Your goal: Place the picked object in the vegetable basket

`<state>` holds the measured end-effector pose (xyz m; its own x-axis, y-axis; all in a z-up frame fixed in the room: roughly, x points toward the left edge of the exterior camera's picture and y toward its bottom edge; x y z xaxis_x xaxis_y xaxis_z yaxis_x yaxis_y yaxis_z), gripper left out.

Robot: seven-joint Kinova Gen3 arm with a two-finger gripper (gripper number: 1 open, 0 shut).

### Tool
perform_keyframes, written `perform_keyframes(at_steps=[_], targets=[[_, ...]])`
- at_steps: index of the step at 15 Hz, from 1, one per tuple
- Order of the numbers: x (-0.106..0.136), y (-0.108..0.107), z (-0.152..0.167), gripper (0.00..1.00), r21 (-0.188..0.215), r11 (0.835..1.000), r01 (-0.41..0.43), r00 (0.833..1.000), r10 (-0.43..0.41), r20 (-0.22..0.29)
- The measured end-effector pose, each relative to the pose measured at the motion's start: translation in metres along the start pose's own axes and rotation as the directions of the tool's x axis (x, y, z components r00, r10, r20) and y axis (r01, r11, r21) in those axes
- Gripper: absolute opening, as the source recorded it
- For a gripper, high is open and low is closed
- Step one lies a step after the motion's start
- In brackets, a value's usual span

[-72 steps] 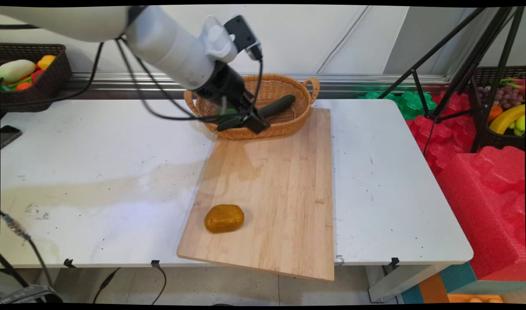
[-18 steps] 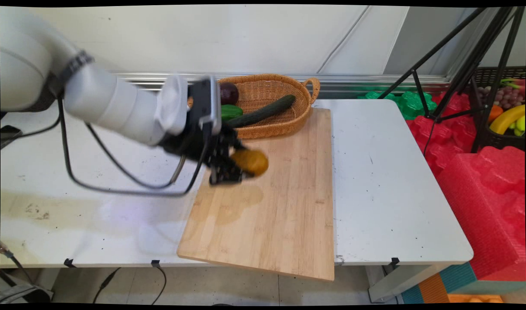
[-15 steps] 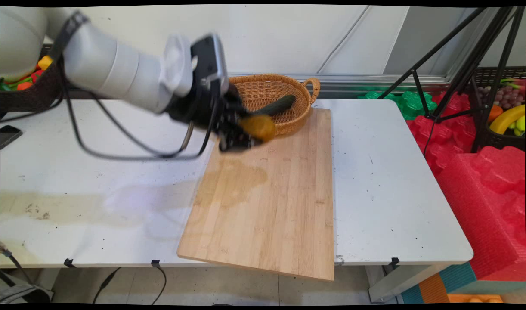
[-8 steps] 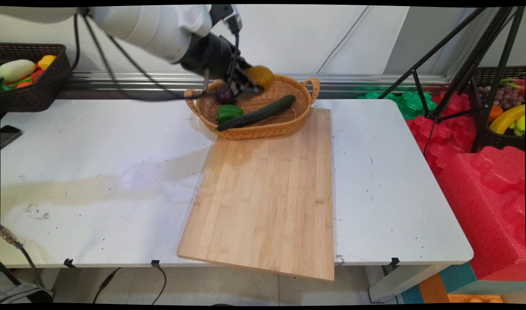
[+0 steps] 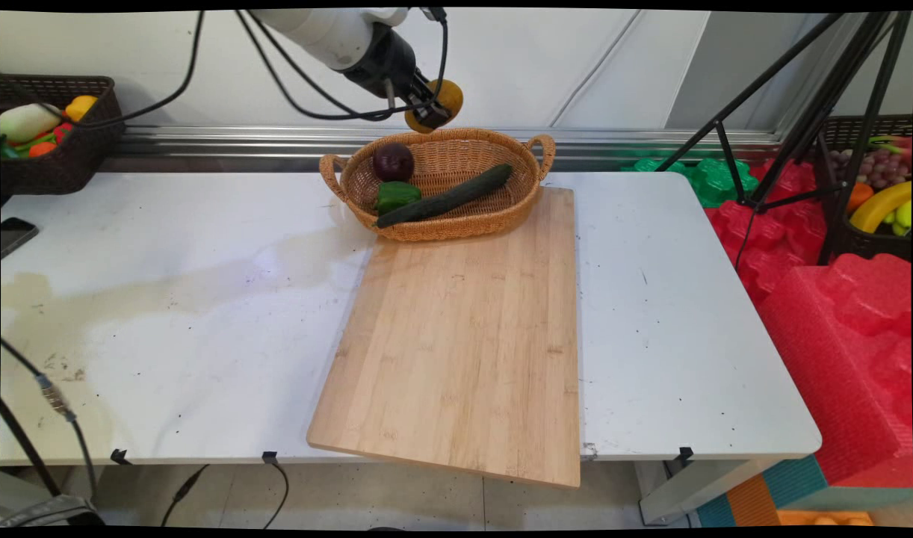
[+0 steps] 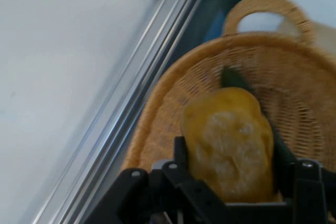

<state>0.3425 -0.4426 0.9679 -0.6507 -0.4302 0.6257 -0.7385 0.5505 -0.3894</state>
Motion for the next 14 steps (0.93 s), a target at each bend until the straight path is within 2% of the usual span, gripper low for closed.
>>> perform_keyframes(at_steps=[4, 10, 14], targets=[[0.0, -0.021, 0.041, 0.0, 0.011, 1.0, 0.019, 0.997, -0.02, 0.069], [-0.009, -0.032, 0.107, 0.0, -0.033, 0.998, 0.049, 0.985, -0.043, 0.166], [-0.015, -0.031, 0.137, 0.0, -0.065, 0.996, 0.057, 0.978, -0.042, 0.207]])
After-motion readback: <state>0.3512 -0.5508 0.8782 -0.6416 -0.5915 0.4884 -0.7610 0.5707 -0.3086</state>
